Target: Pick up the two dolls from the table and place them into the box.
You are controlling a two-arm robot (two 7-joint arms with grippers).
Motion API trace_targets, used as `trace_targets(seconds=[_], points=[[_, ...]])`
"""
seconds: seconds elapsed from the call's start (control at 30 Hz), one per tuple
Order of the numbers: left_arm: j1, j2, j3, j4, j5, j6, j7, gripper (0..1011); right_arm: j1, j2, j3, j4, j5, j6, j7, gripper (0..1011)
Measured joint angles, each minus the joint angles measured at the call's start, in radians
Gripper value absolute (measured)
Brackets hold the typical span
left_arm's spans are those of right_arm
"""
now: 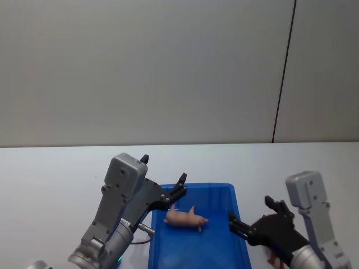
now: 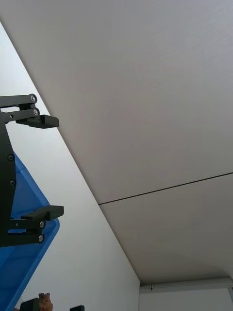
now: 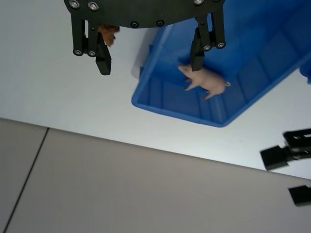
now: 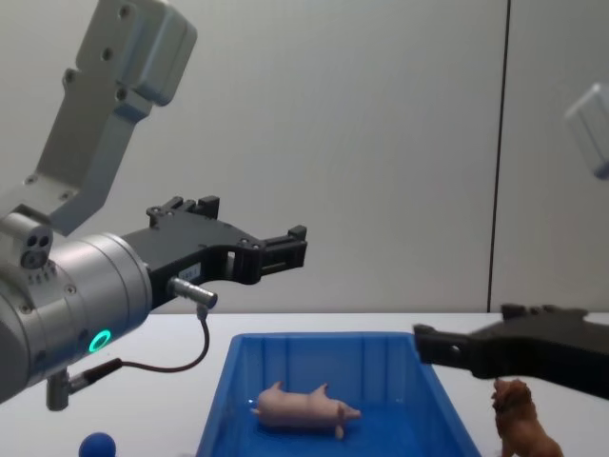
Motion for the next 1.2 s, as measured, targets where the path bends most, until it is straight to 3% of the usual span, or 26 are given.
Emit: trace_targets(seconds=[0.57,0.97,1.2], points=[[0.0,0.0,0.0,0.0,0.0,0.0,0.0,1002,-0.071,0.028,0.021,-0.016,0.013,0.056,-0.121,1001],[0.0,0.0,0.0,0.0,0.0,0.0,0.0,1001,-0.069,0.018,0.026,0.05,0.033,0.037,-0.124,1001],[0.0,0.0,0.0,0.0,0.0,0.0,0.0,1002,-0.046,0.0,0.024,0.117,0.037,0.019,-0.108,855]])
